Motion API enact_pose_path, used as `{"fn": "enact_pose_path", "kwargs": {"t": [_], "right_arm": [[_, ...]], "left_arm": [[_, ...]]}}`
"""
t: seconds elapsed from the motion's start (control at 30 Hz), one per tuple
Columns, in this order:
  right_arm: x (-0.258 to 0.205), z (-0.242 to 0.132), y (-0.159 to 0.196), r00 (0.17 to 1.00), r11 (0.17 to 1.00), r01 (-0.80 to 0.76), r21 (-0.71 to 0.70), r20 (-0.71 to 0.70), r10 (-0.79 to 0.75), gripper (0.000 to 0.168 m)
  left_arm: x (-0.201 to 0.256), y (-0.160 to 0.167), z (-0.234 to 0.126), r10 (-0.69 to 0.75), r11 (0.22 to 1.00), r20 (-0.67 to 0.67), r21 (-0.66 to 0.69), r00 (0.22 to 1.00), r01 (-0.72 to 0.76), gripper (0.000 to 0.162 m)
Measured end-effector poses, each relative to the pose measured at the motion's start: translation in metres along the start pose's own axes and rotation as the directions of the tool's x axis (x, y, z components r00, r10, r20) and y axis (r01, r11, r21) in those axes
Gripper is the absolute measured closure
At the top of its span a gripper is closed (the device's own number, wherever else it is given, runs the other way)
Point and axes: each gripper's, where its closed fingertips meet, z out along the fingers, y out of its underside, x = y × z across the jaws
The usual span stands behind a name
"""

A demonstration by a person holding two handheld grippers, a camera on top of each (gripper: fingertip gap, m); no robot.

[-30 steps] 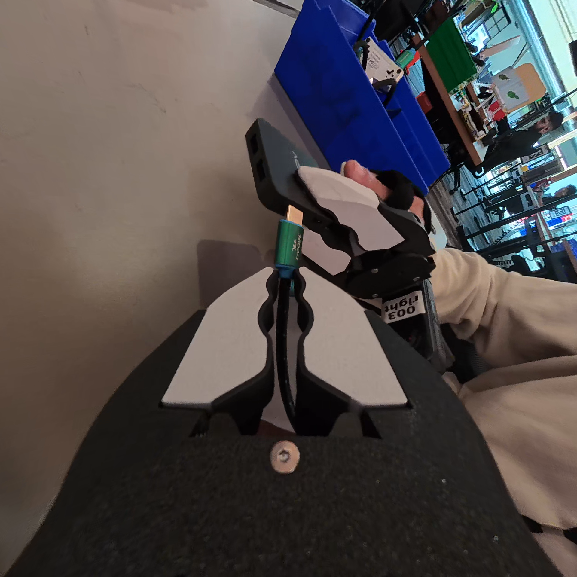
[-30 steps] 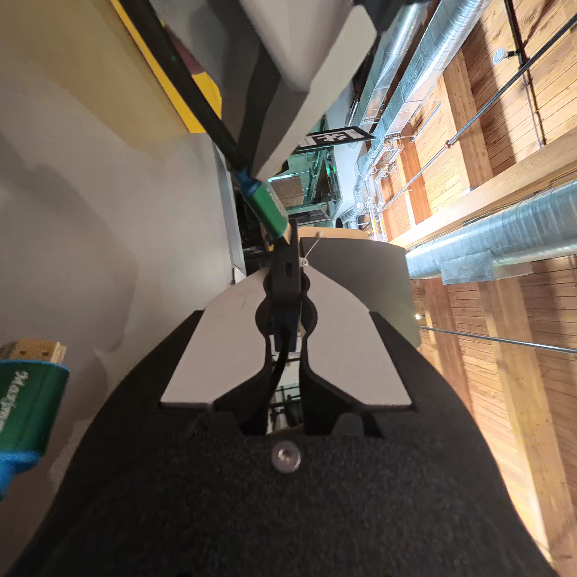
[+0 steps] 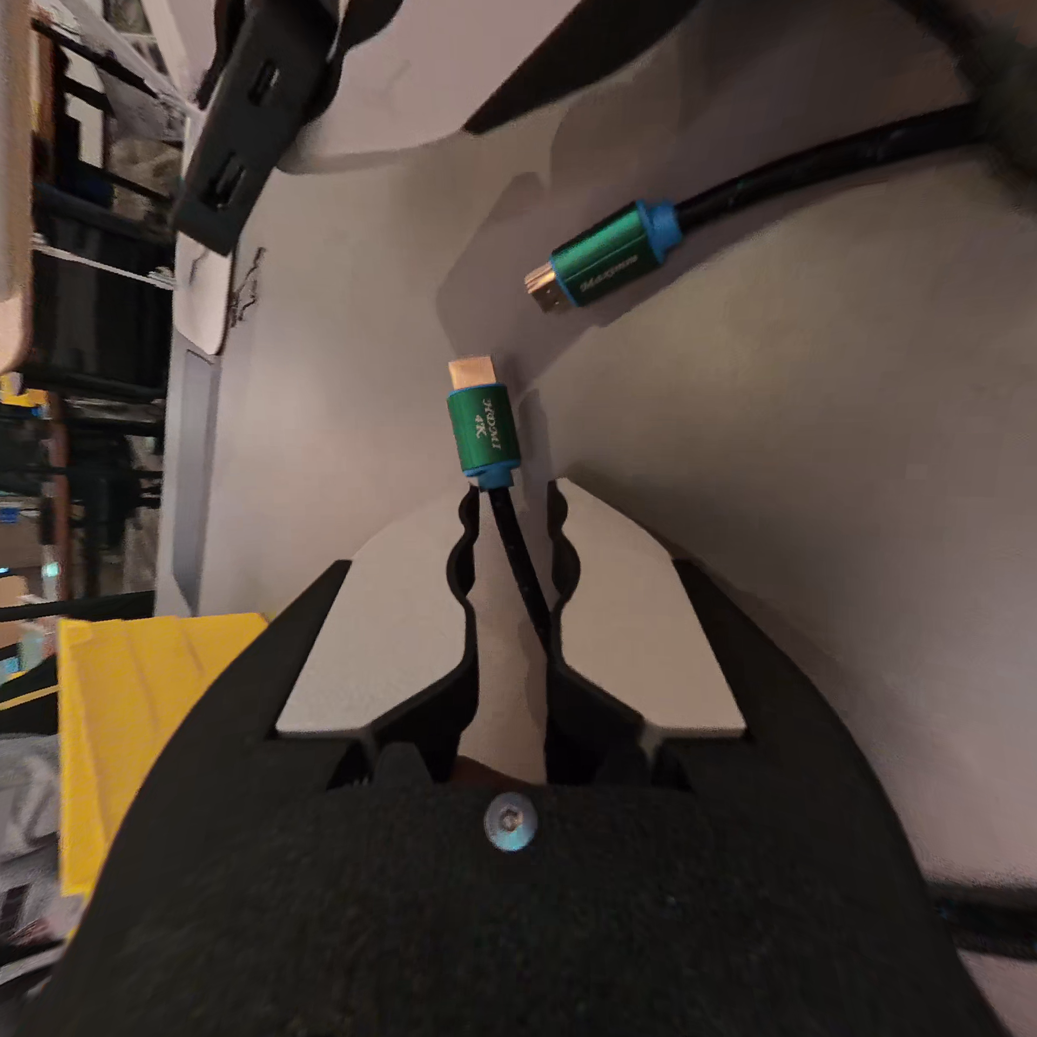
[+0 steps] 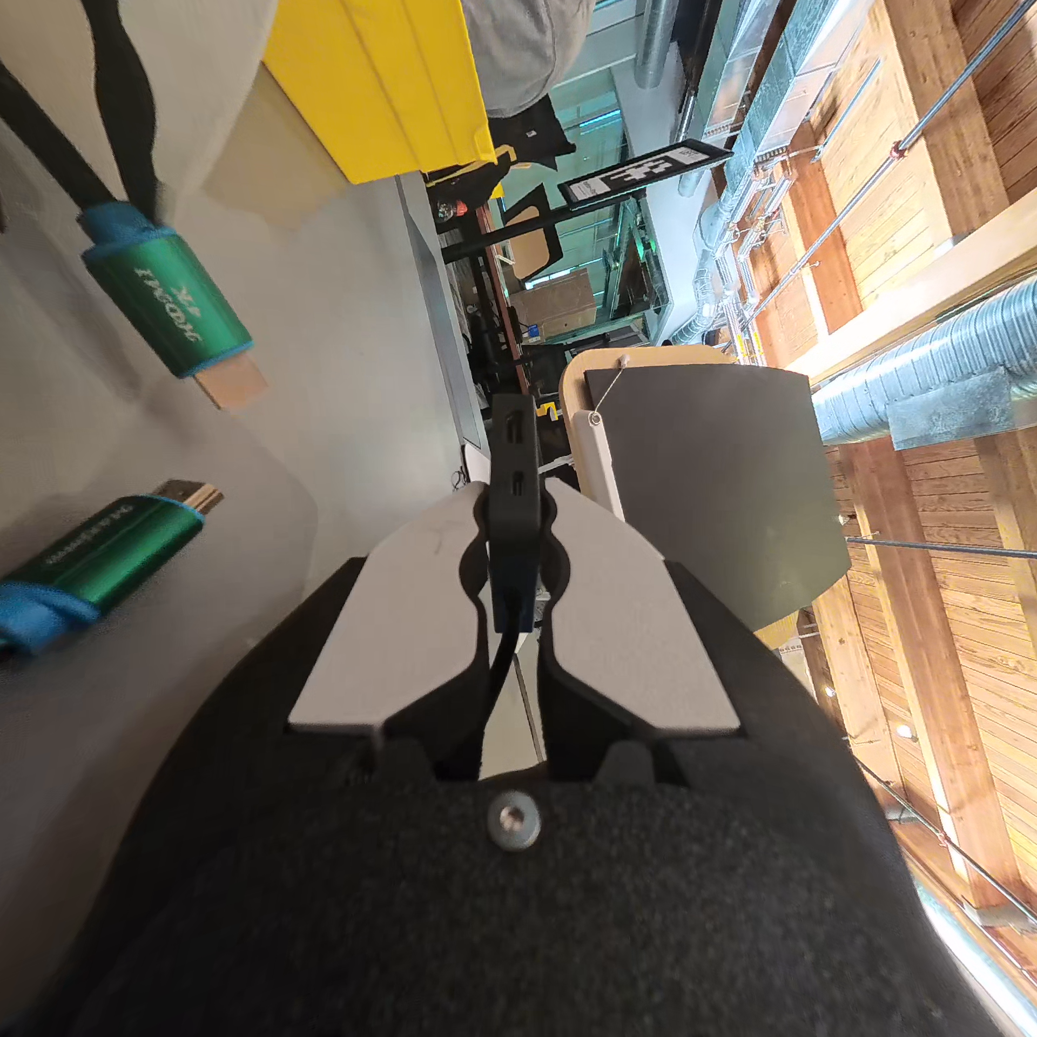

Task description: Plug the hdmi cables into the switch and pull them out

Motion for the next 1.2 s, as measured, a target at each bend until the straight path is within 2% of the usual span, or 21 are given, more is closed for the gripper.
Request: {"fn": "enact_pose_path", "kwargs": {"t": [0.07,0.1,0.2,0.3,0.43,0.5,0.57,0.73,0.8,0.93,1.2], "right_arm": [[0.0,0.0,-0.001,1.0,1.0,-0.002,0.004,0.003,0.002,0.155],[0.0,0.0,-0.001,1.0,1.0,-0.002,0.007,0.003,0.002,0.155],[-0.001,-0.001,-0.005,1.0,1.0,0.01,0.019,0.0,-0.01,0.155],[-0.001,-0.003,-0.009,1.0,0.999,0.023,0.038,-0.004,-0.023,0.155],[-0.001,-0.006,-0.015,0.999,0.996,0.051,0.075,-0.011,-0.05,0.154],[-0.001,-0.006,-0.018,0.996,0.993,0.086,0.08,-0.024,-0.085,0.155],[-0.001,-0.007,-0.023,0.99,0.987,0.137,0.087,-0.048,-0.133,0.155],[-0.001,-0.006,-0.03,0.973,0.974,0.217,0.059,-0.095,-0.21,0.155],[-0.004,-0.005,-0.028,0.969,0.971,0.235,0.035,-0.09,-0.231,0.155],[-0.005,-0.001,-0.019,0.965,0.968,0.252,-0.007,-0.078,-0.252,0.155],[-0.009,-0.002,-0.022,0.943,0.947,0.321,-0.012,-0.084,-0.321,0.155]], "left_arm": [[-0.003,0.005,0.004,0.041,0.999,0.036,-0.022,0.999,-0.04,0.146],[-0.004,0.008,0.007,0.064,0.998,0.054,-0.031,0.996,-0.063,0.155],[-0.014,0.012,0.013,0.112,0.992,0.107,-0.067,0.988,-0.105,0.156],[-0.018,0.009,0.014,0.057,0.997,0.091,-0.056,0.994,-0.052,0.156],[-0.02,-0.002,0.004,-0.142,0.989,-0.032,0.026,0.989,0.143,0.157],[-0.025,-0.011,-0.003,-0.284,0.953,-0.114,0.077,0.952,0.293,0.157],[-0.027,-0.02,-0.01,-0.418,0.886,-0.219,0.118,0.882,0.449,0.157],[-0.029,-0.025,-0.013,-0.598,0.752,-0.353,0.064,0.72,0.656,0.157],[-0.025,-0.026,-0.014,-0.618,0.733,-0.379,0.039,0.688,0.68,0.157],[-0.022,-0.022,-0.015,-0.623,0.744,-0.364,-0.002,0.692,0.669,0.157],[-0.022,-0.022,-0.017,-0.67,0.691,-0.41,-0.041,0.619,0.722,0.157]]}}
